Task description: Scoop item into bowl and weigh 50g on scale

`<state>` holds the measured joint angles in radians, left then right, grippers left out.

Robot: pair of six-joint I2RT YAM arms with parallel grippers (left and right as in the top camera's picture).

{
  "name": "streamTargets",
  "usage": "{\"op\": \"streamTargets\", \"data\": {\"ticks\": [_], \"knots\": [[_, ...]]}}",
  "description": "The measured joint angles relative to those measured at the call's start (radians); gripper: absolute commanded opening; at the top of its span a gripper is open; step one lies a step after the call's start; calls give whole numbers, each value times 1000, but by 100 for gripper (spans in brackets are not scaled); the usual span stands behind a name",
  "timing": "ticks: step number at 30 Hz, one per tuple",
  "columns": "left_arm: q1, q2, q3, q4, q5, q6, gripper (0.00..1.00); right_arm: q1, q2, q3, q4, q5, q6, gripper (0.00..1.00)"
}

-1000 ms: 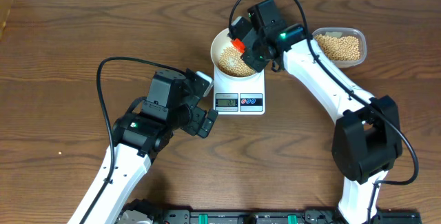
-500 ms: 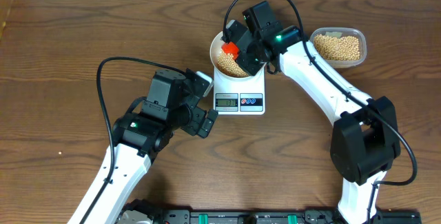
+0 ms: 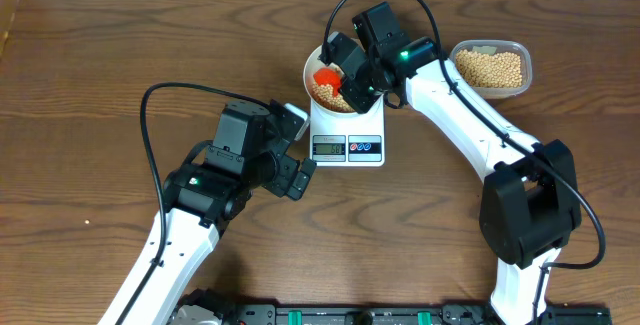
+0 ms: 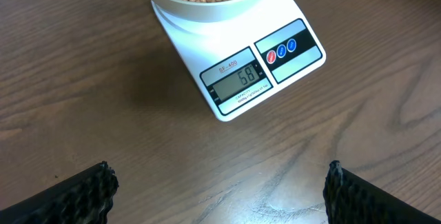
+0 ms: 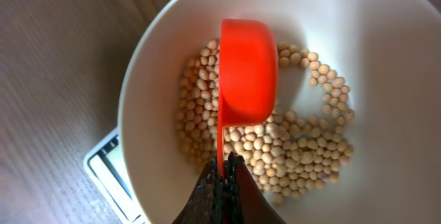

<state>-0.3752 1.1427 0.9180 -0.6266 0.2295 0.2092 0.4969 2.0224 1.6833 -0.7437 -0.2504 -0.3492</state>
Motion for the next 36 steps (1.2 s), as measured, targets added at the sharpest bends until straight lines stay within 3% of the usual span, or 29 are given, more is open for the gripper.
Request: {"op": "streamTargets", "data": {"ticks": [8,27,36], "knots": [[0,0,0,0,0,0,98,-19,0,0,-16,-84,29,1],[0,0,0,0,0,0,98,-217,-2,0,-19,-406,107,1],[0,0,0,0,0,0,98,-252,-64,0,-16,-457,114,1]]}}
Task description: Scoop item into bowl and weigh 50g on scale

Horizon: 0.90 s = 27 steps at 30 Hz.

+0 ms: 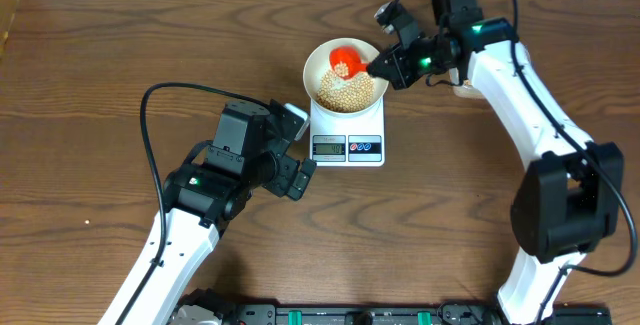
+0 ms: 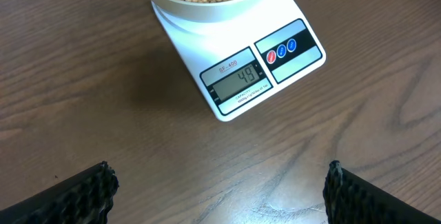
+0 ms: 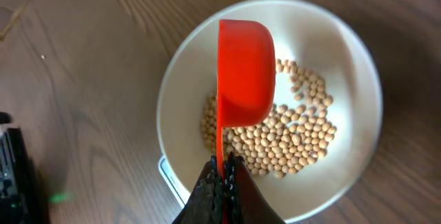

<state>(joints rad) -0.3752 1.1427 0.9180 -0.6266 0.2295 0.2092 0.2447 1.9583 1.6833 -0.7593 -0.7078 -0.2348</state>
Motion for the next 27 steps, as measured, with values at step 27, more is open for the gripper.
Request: {"op": "streamTargets", "data": {"ticks": [27], "knots": [[0,0,0,0,0,0,98,-6,-49,0,-7,31,9,1]]}}
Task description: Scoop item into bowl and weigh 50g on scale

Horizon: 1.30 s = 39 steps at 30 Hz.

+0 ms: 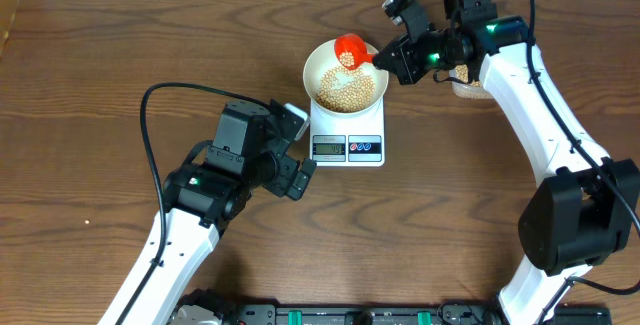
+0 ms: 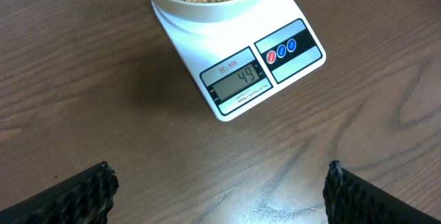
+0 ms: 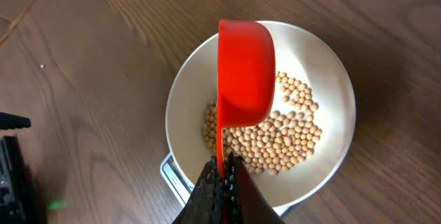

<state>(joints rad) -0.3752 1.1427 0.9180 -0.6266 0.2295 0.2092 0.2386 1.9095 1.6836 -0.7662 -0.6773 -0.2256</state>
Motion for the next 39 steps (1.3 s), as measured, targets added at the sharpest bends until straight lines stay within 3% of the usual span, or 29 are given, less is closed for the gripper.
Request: {"op": "streamTargets", "data": {"ticks": [18,39], "knots": [[0,0,0,0,0,0,98,85,0,0,-19,205,-77,1],[0,0,0,0,0,0,98,75,0,0,-2,162,-72,1]]}}
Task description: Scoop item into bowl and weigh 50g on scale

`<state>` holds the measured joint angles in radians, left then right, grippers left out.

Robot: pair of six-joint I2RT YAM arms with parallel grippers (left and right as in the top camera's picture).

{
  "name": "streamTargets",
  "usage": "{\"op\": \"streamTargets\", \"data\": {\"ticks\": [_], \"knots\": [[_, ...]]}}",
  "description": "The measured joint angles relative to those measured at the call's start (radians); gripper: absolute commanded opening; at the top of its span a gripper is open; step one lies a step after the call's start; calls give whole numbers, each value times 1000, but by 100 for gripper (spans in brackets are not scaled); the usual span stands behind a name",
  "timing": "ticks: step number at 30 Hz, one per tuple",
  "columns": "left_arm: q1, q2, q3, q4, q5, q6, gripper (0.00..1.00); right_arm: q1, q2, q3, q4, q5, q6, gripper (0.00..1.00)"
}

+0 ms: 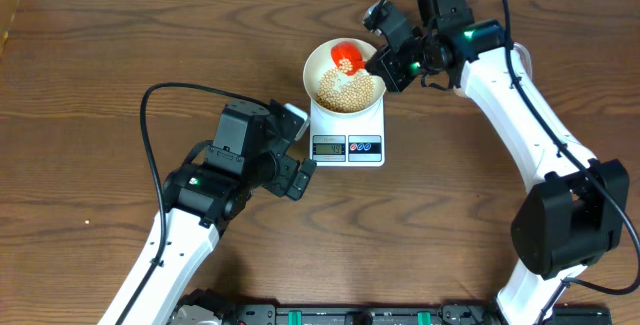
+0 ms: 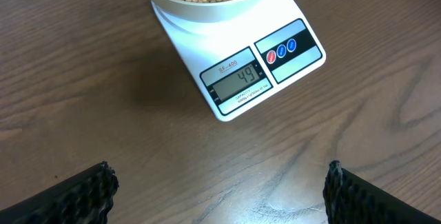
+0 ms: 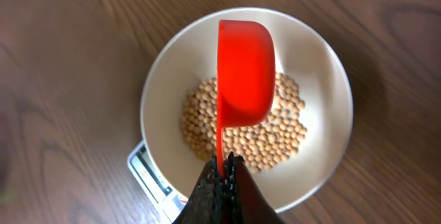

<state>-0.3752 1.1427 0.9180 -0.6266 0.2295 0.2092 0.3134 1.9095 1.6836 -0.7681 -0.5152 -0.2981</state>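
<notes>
A white bowl [image 1: 322,63] holding tan beans [image 1: 344,88] stands on the white scale [image 1: 347,147], whose display [image 2: 239,80] reads 49. My right gripper [image 1: 384,62] is shut on the handle of a red scoop [image 1: 347,56] held above the bowl's far side; in the right wrist view the red scoop [image 3: 244,72] hangs over the beans [image 3: 242,133] in the bowl [image 3: 160,96], handle in the right gripper [image 3: 224,176]. My left gripper [image 2: 220,186] is open over bare wood, in front of the scale [image 2: 241,65]; the left gripper [image 1: 298,165] sits left of the display.
The left arm [image 1: 215,180] reaches from the front left to beside the scale. The right arm [image 1: 520,95] crosses the right half of the table. The bean supply container is hidden behind the right arm.
The right gripper with the red scoop has shifted slightly, now lower and more over the bowl's inside. The scale still reads 49. The left arm has not moved.
First the red scoop was down in the bowl among the beans and the scale read 68. Then the scoop was lifted clear and the reading fell to 49. It stayed over the bowl's far rim, and now hangs over the bowl again.
</notes>
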Motion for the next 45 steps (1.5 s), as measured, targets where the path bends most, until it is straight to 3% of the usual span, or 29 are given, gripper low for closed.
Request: {"op": "streamTargets", "data": {"ticks": [19,45], "knots": [[0,0,0,0,0,0,98,-129,0,0,17,-254,49,1],[0,0,0,0,0,0,98,-140,0,0,17,-282,52,1]]}}
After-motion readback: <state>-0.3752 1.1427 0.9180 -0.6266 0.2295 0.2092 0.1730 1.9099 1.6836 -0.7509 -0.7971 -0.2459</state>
